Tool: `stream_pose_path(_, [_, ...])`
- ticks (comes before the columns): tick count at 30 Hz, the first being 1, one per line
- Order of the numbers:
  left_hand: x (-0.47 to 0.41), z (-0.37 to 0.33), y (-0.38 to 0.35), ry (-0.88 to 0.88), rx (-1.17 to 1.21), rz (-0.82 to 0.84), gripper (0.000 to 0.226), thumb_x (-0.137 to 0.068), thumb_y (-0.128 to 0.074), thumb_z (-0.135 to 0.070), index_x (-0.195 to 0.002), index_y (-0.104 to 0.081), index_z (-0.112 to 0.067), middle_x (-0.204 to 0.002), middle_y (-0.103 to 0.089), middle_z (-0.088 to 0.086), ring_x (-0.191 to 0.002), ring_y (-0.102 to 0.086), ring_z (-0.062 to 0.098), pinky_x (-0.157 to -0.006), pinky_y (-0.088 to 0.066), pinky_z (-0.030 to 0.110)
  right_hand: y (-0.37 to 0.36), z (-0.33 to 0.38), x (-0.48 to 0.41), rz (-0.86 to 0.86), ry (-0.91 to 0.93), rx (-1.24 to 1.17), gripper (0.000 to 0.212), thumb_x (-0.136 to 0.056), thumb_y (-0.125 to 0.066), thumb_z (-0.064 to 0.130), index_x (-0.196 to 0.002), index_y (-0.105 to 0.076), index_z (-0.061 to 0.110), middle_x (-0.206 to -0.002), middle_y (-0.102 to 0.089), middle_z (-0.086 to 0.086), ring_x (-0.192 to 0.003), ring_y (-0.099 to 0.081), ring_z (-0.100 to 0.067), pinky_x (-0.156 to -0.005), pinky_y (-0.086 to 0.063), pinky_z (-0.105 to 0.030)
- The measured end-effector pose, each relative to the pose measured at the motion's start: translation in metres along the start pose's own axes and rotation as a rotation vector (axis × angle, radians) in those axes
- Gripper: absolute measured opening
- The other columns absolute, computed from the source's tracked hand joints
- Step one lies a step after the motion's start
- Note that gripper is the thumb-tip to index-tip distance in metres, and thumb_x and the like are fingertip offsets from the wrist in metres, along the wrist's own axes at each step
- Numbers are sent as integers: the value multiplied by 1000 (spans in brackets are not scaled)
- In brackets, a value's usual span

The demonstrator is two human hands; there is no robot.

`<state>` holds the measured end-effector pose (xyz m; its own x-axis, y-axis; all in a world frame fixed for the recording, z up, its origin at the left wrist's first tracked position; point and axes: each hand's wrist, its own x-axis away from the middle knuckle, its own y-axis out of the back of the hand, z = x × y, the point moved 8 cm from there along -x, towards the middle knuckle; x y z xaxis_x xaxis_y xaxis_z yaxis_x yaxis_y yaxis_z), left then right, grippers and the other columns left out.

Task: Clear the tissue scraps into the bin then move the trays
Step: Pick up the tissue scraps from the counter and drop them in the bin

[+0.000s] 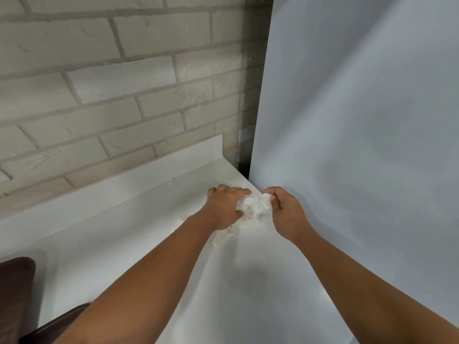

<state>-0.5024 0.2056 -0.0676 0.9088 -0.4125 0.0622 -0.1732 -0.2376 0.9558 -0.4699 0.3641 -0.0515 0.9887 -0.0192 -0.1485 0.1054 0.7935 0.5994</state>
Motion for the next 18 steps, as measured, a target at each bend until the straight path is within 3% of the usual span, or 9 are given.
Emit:
stream_pose_path(4, [-2, -14, -16, -63, -56, 91, 26, -97, -51, -44, -117, -64, -35, -105, -65, -10, -112, -45, 19, -95, -28, 39, 5, -10, 8, 1, -77, -58, 23, -104, -38, 18, -103, -61, 18, -98, -63, 1, -92, -59, -16, -82, -46, -20])
stream_pose_path(7, [6, -8, -11, -45, 207, -15, 16, -98, -53, -34, -88, -64, -27, -80, -60, -12, -91, -55, 18, -81, -37, 32, 10, -16, 13, 11, -197, -144, 25, -100, -47, 38, -90, -59, 19, -82, -59, 6, -77, -56, -12, -73, -44, -26])
stream_pose_path(10, [20, -1, -2, 41, 603, -46, 9, -98, -55, -23, -99, -60, -30, -82, -71, -13, -78, -63, 13, -67, -47, 25, 14, -18, 19, 44, -233, -124, 29, -88, -65, 46, -83, -58, 17, -74, -57, 5, -65, -51, -11, -61, -43, -24])
stream_pose_path(13, [36, -3, 2, 85, 794, -27, 11, -98, -58, -29, -105, -50, -25, -86, -74, -15, -62, -52, 15, -59, -43, 24, 10, -24, 22, 52, -240, -101, 29, -93, -59, 40, -84, -55, 13, -72, -56, 0, -65, -50, -15, -61, -43, -28])
stream_pose_path(16, [48, -3, 0, 126, 945, -91, 14, -94, -65, -33, -99, -60, -20, -88, -75, -13, -66, -49, 15, -64, -43, 27, -1, -28, 28, 43, -316, -267, 22, -97, -53, 36, -86, -51, 17, -75, -57, -6, -67, -53, -22, -63, -46, -35])
stream_pose_path(18, [57, -5, -2, 120, 944, -217, 6, -90, -71, -31, -94, -68, -27, -89, -69, -16, -72, -53, 4, -71, -43, 21, -11, -23, 34, 65, -358, -444, 12, -99, -51, 25, -90, -52, 17, -84, -60, -9, -66, -57, -22, -64, -50, -36])
